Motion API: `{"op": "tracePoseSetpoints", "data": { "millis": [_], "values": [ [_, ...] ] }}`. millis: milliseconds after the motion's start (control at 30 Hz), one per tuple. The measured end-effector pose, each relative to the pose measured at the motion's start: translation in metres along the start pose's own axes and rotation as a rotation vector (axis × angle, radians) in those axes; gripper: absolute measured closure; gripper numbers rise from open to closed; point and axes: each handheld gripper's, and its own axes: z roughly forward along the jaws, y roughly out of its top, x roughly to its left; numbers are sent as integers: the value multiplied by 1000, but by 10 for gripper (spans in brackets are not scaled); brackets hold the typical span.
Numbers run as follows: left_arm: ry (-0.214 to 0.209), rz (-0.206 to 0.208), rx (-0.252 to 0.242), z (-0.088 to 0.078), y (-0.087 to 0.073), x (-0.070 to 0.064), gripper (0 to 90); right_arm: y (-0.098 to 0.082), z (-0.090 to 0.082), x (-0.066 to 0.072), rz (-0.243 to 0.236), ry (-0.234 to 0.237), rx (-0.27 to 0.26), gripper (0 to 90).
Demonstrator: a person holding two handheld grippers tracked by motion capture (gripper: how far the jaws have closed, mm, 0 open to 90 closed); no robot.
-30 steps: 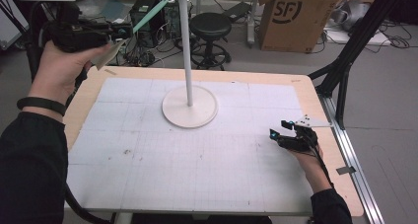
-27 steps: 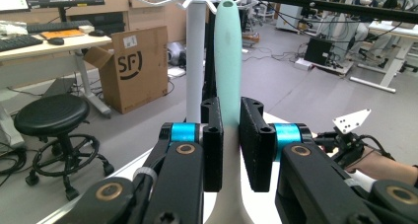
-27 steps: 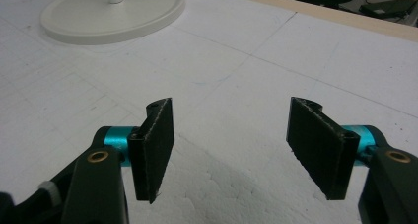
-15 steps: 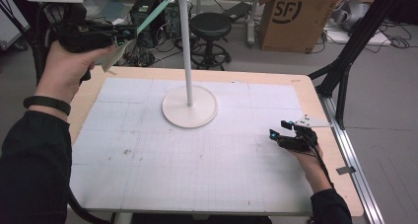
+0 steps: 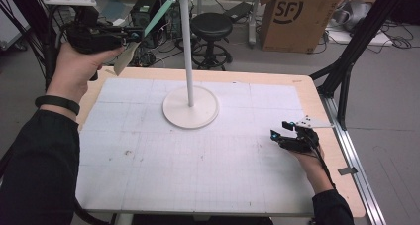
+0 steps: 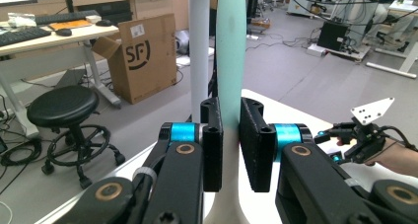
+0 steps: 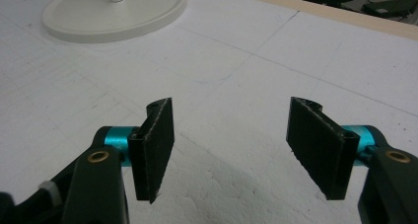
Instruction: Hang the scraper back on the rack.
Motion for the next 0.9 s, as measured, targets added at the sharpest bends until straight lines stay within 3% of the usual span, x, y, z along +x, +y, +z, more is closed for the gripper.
{"op": "tracePoseSetpoints", "data": {
  "millis": [200, 600, 767, 900],
  "values": [
    [14, -11, 3, -3, 0, 2, 801, 0, 1, 0, 1, 3, 4, 345],
    [2, -22, 16, 4, -5, 2, 783, 0, 2, 1, -7, 5, 9, 345],
    [2, -45, 21, 5, -7, 2, 618, -1, 2, 2, -10, 8, 12, 346],
    [-22, -55, -7, 0, -19, -3, 469, -1, 2, 1, -9, 7, 10, 346]
  ]
}}
